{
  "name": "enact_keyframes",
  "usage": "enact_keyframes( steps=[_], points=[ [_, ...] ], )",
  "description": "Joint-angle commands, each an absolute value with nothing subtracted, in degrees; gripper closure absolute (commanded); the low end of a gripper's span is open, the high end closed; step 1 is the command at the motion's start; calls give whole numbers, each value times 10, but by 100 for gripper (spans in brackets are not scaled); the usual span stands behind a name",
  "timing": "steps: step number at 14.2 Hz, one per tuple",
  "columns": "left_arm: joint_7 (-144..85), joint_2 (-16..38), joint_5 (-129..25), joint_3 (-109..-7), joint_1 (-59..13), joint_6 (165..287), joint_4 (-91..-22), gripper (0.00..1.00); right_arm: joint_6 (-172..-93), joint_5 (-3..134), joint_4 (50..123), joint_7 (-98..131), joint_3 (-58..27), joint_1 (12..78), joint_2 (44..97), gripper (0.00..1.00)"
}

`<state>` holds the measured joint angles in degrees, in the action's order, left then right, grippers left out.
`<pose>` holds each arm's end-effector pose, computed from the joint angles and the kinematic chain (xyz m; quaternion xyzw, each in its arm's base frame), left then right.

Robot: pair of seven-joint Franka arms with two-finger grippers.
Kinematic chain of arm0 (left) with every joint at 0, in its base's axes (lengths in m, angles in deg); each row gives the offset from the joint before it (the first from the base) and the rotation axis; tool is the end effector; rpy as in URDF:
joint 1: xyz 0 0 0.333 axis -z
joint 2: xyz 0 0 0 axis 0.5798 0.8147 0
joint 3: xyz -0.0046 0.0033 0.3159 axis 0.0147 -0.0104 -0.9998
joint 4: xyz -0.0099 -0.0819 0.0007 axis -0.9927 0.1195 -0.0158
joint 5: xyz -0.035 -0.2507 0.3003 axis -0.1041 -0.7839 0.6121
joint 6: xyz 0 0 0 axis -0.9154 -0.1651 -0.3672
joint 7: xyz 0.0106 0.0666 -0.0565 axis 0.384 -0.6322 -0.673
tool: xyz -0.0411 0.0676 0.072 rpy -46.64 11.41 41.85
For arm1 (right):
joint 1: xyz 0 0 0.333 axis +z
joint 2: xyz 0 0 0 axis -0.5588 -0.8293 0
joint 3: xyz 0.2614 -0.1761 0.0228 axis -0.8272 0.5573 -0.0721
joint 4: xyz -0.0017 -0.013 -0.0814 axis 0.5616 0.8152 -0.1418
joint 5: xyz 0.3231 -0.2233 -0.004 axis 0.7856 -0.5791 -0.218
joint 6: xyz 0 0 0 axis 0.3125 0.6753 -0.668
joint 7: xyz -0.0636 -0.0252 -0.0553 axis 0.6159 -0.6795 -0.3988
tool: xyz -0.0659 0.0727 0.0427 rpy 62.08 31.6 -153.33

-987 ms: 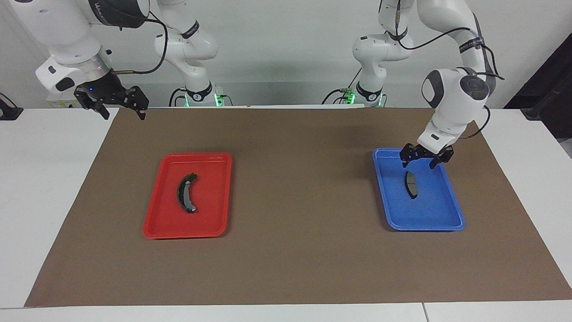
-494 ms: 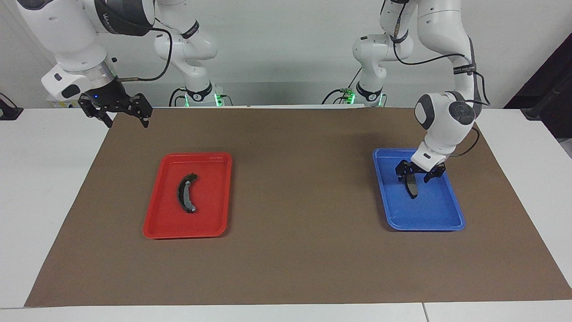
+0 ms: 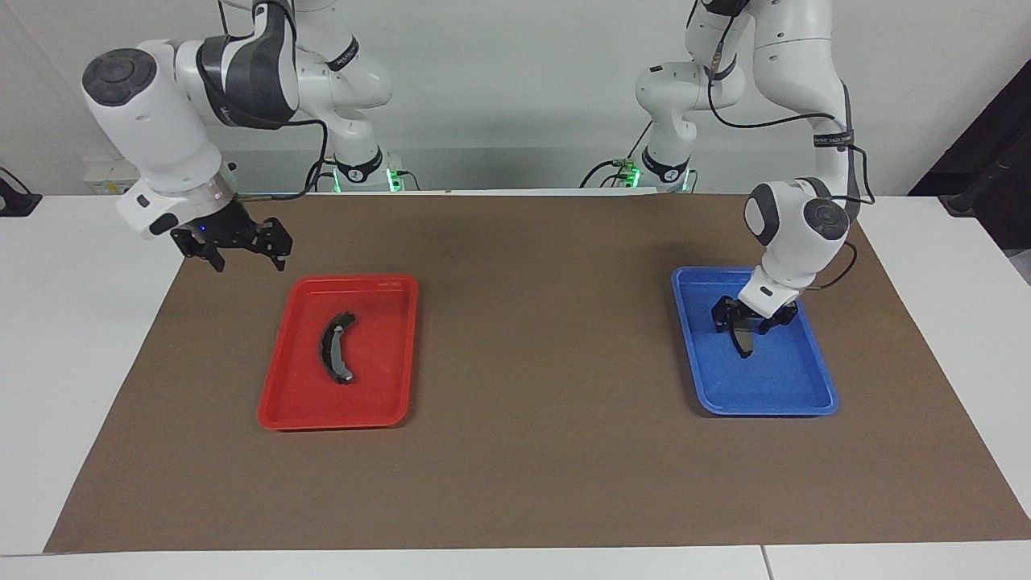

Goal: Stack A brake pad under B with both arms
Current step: 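Lift the dark pad with the left gripper while the right gripper grasps the silver pad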

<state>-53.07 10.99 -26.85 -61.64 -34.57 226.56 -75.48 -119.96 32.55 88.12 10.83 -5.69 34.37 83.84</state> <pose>0.5430 -0.0064 0.2932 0.9970 -0.0764 0.0078 0.0011 0.5677 -0.0236 0.5016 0.9995 0.0085 -0.0222 0.0192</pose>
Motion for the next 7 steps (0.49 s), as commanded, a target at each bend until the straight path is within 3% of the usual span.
enact_keyframes(
  steps=[1, 3, 4, 7],
  points=[
    [-531, 110, -261, -620, -351, 2271, -765, 63, -1274, 336, 948, 111, -60, 341, 837, 0],
    [-533, 109, -261, -625, -351, 2265, -765, 89, -1308, 336, 965, 105, -76, 341, 816, 0],
    [-533, 109, -261, -624, -351, 2265, -765, 95, -1328, 336, 973, 96, -88, 341, 809, 0],
    [-531, 109, -261, -624, -347, 2265, -758, 99, -1421, 335, 1028, 68, -116, 344, 800, 0]
  ],
)
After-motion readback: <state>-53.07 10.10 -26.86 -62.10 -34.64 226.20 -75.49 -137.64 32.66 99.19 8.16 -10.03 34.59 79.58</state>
